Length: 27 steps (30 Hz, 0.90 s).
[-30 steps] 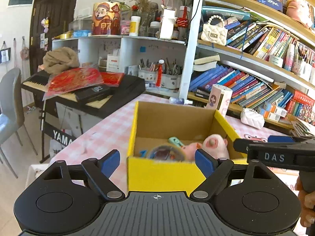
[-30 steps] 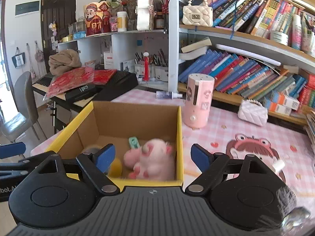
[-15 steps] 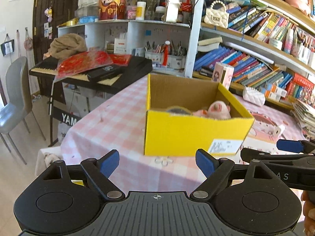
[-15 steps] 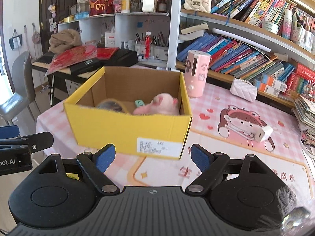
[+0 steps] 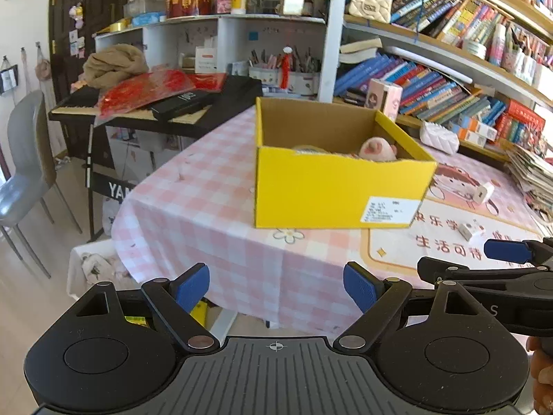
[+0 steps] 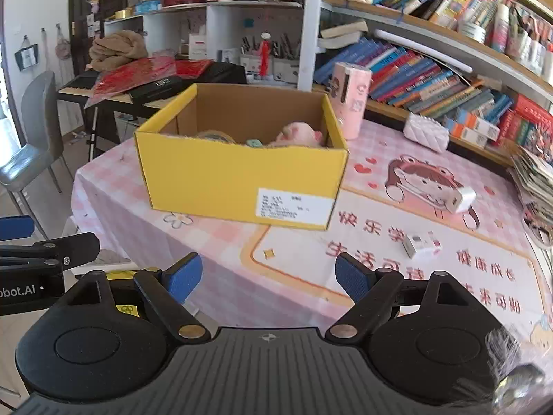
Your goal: Organize objects
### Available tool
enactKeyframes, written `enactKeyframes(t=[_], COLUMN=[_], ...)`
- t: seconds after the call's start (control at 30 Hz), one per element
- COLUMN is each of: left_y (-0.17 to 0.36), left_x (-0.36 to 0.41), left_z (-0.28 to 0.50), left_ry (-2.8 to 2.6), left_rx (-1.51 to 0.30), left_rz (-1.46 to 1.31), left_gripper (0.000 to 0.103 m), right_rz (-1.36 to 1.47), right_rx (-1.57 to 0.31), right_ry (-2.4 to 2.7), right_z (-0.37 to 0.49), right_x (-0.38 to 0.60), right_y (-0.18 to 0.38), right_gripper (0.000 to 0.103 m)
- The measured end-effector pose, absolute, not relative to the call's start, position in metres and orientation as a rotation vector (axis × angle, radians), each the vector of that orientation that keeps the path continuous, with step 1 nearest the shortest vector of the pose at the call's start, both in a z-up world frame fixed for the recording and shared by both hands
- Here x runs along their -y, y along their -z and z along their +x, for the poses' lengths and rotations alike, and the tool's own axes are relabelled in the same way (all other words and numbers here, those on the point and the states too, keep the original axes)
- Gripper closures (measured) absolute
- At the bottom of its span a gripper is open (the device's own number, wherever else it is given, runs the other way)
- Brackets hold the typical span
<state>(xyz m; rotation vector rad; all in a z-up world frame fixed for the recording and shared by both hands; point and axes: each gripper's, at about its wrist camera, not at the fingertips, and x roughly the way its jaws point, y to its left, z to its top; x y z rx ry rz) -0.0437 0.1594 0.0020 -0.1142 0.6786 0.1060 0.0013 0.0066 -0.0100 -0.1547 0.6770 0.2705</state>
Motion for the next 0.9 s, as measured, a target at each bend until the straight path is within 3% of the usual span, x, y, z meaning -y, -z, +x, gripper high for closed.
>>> enactKeyframes(t=[0.9], left_y=[0.009], left_x=[-0.056], left_z=[0.022], left_ry=[0.147], left_rx=[-0.764], left_rz=[-0.003], left_gripper=[0.016], right_rz=[-0.039], right_rx=[-0.771], right_ry=[0.003], right_z=[0.022], right_x=[0.104], right_y=[0.027], right_gripper=[0.019])
